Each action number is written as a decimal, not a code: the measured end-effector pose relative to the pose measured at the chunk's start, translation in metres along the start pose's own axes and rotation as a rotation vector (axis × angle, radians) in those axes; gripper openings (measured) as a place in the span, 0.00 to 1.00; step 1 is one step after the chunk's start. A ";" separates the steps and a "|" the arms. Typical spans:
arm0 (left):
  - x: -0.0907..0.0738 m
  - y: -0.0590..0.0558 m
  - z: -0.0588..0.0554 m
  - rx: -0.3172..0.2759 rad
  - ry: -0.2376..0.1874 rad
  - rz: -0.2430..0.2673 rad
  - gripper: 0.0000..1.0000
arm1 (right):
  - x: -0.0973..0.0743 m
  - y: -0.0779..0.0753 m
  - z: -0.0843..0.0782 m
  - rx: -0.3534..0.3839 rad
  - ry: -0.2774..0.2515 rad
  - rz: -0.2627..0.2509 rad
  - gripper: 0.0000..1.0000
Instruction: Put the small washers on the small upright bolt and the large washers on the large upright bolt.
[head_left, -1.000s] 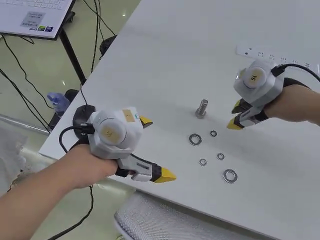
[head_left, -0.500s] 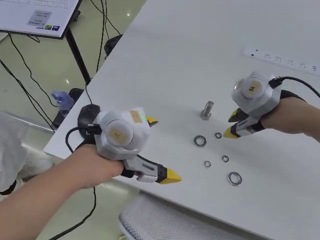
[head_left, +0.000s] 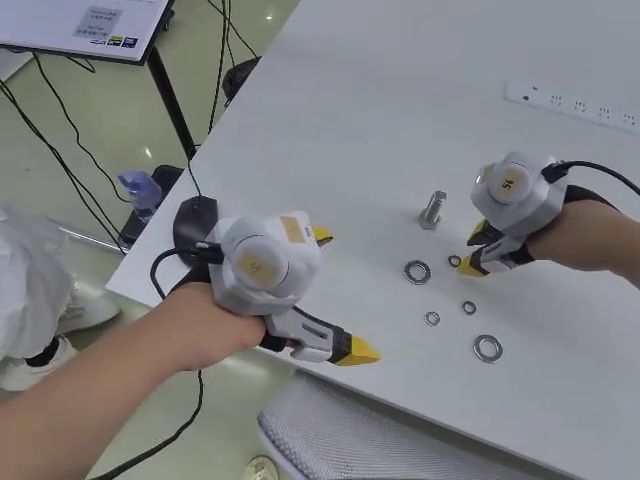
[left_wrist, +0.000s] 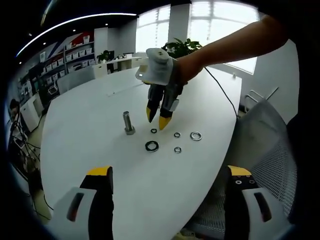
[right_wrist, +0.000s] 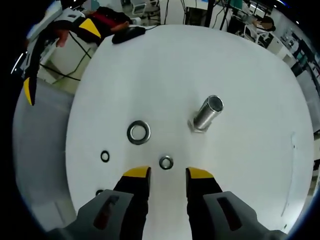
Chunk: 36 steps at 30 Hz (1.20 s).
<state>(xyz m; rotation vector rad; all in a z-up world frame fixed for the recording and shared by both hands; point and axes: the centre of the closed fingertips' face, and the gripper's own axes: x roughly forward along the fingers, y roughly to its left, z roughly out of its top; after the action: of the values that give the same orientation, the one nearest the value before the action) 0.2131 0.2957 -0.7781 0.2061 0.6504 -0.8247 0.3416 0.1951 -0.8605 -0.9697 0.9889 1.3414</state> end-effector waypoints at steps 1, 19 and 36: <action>0.000 0.000 0.000 -0.001 0.000 0.000 0.93 | 0.001 0.000 0.001 -0.005 -0.001 -0.002 0.30; -0.001 -0.003 -0.002 -0.006 -0.001 -0.006 0.98 | 0.011 -0.001 0.002 -0.007 0.022 -0.017 0.27; -0.001 -0.003 0.002 -0.005 -0.010 -0.002 0.95 | 0.012 -0.001 0.003 -0.021 0.064 -0.023 0.15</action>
<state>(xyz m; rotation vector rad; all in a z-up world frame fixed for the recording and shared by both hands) 0.2114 0.2939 -0.7758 0.1967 0.6438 -0.8257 0.3425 0.2019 -0.8712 -1.0427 1.0111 1.3104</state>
